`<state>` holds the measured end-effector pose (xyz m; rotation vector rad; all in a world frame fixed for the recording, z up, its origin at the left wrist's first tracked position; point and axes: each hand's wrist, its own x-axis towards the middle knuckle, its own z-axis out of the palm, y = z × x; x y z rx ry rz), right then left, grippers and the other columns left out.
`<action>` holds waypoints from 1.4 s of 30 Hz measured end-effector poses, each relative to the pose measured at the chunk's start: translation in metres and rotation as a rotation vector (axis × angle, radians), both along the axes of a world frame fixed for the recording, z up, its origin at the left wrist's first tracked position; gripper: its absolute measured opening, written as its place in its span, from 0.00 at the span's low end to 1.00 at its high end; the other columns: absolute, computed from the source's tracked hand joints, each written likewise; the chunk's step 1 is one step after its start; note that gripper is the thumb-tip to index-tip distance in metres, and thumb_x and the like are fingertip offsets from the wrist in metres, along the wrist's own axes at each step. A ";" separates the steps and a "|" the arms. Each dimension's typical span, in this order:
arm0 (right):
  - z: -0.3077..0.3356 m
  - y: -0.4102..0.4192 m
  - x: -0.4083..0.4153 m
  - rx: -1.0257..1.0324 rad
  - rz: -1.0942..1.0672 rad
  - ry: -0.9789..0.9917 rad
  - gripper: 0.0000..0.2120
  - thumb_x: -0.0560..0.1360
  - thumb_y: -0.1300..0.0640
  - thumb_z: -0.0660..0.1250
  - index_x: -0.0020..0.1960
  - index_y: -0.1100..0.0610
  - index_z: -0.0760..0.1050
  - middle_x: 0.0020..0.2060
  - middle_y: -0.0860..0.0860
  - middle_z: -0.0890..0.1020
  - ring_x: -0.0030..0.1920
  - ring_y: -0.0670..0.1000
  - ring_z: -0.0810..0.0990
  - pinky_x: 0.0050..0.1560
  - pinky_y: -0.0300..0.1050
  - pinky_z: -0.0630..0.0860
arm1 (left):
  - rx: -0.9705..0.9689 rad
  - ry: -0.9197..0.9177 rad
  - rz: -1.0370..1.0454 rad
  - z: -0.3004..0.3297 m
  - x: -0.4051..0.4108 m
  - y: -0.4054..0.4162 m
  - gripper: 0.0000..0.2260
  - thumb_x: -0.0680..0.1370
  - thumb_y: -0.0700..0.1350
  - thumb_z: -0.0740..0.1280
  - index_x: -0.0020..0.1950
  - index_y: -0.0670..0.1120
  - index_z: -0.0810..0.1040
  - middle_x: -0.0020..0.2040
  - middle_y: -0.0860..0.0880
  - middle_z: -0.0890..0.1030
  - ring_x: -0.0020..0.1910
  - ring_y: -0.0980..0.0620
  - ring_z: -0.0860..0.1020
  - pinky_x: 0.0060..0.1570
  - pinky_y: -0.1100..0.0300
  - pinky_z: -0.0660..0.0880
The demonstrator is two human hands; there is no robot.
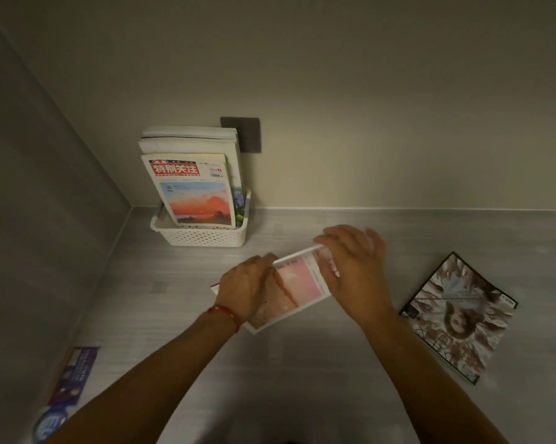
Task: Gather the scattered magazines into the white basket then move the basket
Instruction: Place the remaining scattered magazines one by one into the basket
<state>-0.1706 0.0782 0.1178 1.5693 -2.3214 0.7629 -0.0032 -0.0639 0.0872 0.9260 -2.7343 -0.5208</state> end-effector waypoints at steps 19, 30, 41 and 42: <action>0.033 -0.210 0.051 -0.121 0.054 -0.557 0.11 0.78 0.52 0.67 0.54 0.58 0.82 0.50 0.52 0.86 0.41 0.45 0.81 0.36 0.25 0.70 | 0.531 0.681 0.371 0.042 0.093 -0.201 0.10 0.81 0.44 0.65 0.60 0.43 0.78 0.54 0.47 0.84 0.52 0.55 0.82 0.54 0.48 0.80; 0.006 -0.287 0.046 0.031 -0.057 -0.520 0.14 0.79 0.51 0.64 0.48 0.59 0.83 0.43 0.53 0.87 0.35 0.49 0.83 0.40 0.36 0.81 | 0.530 0.528 0.555 0.013 0.082 -0.283 0.07 0.77 0.44 0.69 0.42 0.47 0.85 0.40 0.46 0.86 0.38 0.50 0.83 0.45 0.51 0.81; -0.039 -0.300 0.052 0.051 -0.198 -0.716 0.09 0.79 0.57 0.64 0.51 0.58 0.81 0.50 0.56 0.85 0.42 0.51 0.80 0.39 0.31 0.73 | 0.662 0.499 0.622 -0.016 0.067 -0.288 0.11 0.79 0.44 0.68 0.56 0.40 0.84 0.53 0.41 0.85 0.48 0.47 0.81 0.53 0.58 0.75; -0.037 -0.300 0.052 0.023 -0.215 -0.779 0.06 0.79 0.58 0.64 0.51 0.54 0.79 0.53 0.55 0.84 0.46 0.52 0.81 0.43 0.37 0.75 | 0.659 0.485 0.628 -0.015 0.066 -0.288 0.11 0.79 0.43 0.67 0.55 0.40 0.84 0.53 0.41 0.85 0.49 0.46 0.81 0.55 0.56 0.76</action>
